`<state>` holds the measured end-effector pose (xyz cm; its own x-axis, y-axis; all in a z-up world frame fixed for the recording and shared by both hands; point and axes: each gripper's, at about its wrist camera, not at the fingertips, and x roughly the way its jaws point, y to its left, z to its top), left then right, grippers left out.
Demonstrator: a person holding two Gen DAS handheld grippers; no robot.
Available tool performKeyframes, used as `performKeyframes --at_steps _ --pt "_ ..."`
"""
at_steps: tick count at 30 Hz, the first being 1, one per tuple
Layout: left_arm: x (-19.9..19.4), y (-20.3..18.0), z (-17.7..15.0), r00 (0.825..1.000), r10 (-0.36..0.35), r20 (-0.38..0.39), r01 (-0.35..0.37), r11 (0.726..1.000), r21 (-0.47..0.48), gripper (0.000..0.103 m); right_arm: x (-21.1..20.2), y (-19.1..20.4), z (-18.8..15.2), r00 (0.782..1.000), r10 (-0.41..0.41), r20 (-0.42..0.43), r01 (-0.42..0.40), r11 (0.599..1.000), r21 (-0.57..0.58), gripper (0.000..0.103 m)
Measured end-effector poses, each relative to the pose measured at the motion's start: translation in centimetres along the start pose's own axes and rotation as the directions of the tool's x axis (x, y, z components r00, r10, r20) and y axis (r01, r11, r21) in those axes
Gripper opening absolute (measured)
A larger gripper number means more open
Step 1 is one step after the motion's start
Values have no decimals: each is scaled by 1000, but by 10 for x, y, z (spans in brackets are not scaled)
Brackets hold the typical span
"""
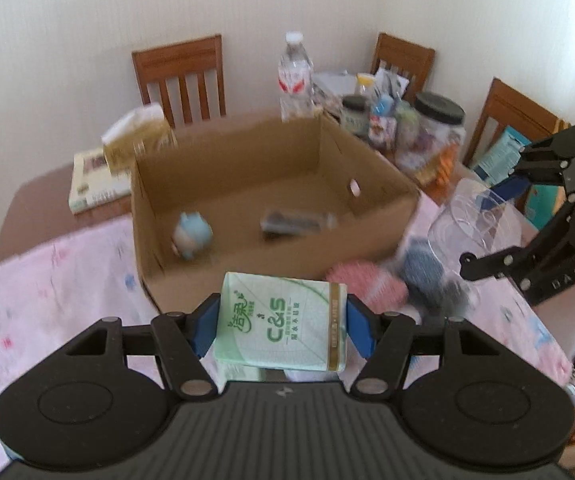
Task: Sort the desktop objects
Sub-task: 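Carry tissue pack and clear container into the cardboard box and open both tools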
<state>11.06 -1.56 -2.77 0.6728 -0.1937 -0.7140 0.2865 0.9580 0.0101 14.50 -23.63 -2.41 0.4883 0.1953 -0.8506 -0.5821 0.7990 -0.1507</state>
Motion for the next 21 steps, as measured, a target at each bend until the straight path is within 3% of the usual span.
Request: performKeyframes --at_steps 10,21 --pt "51 32 58 999 34 2 -33 999 -18 64 19 -39 67 999 6 43 -5 1000 -7 80" --pt "100 51 74 996 60 -65 -62 997 -34 64 61 -63 99 999 30 20 -30 999 14 80"
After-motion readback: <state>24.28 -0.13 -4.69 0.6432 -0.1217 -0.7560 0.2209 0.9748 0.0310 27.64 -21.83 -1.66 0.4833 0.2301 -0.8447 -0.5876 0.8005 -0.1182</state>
